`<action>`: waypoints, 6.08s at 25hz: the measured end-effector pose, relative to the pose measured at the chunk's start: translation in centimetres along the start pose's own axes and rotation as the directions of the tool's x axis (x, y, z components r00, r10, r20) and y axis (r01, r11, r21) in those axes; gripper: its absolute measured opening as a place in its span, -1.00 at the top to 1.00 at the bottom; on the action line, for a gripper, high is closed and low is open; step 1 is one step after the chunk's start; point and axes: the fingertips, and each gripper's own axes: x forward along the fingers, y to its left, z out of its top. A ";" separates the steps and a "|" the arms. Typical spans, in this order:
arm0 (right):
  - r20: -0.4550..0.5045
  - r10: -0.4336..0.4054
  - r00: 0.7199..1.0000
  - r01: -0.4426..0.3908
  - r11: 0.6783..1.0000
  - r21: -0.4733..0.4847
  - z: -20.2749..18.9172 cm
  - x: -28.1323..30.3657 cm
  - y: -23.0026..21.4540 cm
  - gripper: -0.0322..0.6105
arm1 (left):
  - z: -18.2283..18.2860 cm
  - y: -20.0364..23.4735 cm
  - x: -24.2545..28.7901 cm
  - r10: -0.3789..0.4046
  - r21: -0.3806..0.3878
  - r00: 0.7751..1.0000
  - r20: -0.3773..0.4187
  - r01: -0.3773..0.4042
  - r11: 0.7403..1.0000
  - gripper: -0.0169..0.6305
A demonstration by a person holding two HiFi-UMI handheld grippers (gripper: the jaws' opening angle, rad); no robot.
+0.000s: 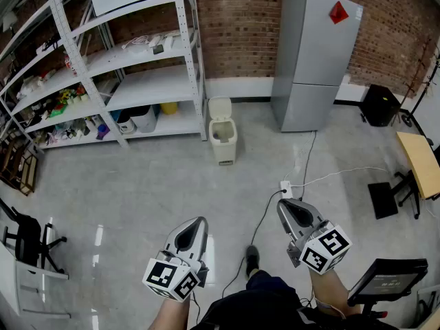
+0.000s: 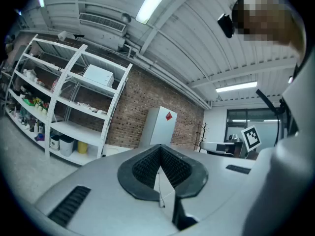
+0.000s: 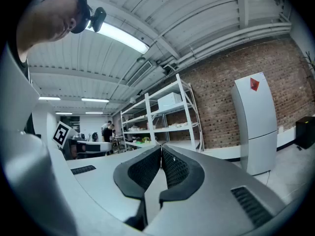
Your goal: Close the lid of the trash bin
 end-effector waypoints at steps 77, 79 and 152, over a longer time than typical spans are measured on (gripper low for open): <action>-0.417 0.078 0.906 -0.009 0.986 0.165 -11.6 82.9 -56.5 0.87 | -4.4 59.2 79.2 0.038 -0.171 0.916 -0.399 -0.116 0.978 0.99; -0.461 0.067 0.885 0.022 0.983 0.185 -15.3 83.1 -57.6 0.87 | -7.5 60.2 80.2 0.033 -0.176 0.896 -0.443 -0.123 0.977 0.99; -0.755 0.110 0.647 0.202 0.929 0.309 -41.7 68.5 -54.5 0.87 | -32.7 54.7 73.6 -0.105 -0.263 0.671 -0.734 -0.137 0.955 0.99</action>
